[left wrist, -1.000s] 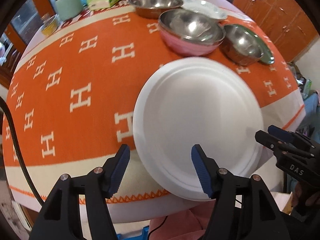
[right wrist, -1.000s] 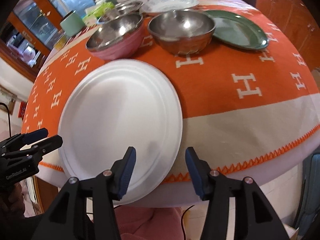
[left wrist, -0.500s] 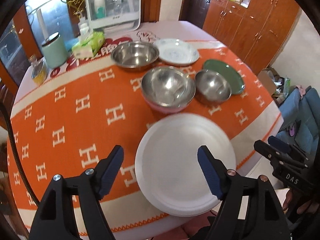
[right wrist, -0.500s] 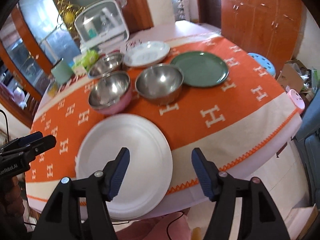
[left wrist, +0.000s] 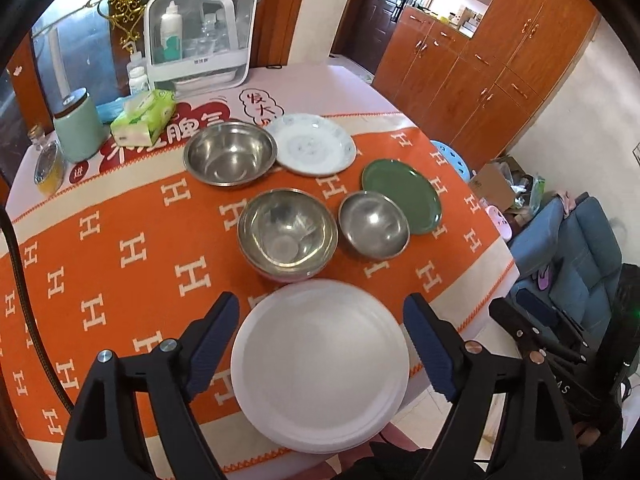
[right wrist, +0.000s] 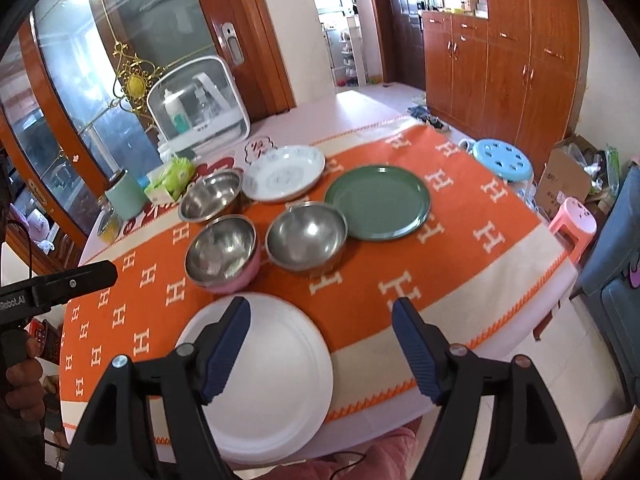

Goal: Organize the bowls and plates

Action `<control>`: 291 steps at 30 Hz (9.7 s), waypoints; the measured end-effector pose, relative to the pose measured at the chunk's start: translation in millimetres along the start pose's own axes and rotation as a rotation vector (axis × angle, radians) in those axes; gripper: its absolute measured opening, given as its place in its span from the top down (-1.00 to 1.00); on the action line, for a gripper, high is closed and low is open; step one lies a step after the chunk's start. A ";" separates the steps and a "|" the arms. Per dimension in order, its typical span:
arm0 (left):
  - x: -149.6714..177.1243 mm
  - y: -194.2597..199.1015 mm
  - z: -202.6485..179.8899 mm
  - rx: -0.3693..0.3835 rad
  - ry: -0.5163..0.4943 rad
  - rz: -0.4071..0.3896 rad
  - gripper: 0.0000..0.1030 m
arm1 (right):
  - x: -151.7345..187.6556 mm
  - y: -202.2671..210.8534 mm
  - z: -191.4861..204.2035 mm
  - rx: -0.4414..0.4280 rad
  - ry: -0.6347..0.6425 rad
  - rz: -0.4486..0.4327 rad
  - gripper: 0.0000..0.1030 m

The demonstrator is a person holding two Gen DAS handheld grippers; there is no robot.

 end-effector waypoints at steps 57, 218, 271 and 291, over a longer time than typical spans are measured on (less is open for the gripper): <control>-148.9 -266.5 64.9 -0.144 0.490 0.169 -0.56 | -211.6 -316.6 10.4 -0.401 0.212 0.327 -0.54; 171.9 -127.6 -48.4 -0.045 0.484 0.224 0.18 | 61.1 -143.5 2.6 -0.430 0.541 0.622 0.63; 57.8 -67.5 -41.8 -0.177 0.350 -0.009 0.09 | -13.8 -119.5 -46.8 -0.304 0.511 0.335 0.14; -98.1 -140.7 -97.0 -0.106 0.170 -0.028 -0.11 | -112.9 -170.1 -115.6 -0.241 0.321 0.297 -0.23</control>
Point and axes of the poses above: each gripper's, at about its wrist camera, not at the fingertips, and y roughly against the way its jaws point, z to its left, x to its underside, the point moved 1 cm from there along -y, roughly the way its jaws point, and after that the axes turned 15 degrees about -y, right-handed, at the moved point
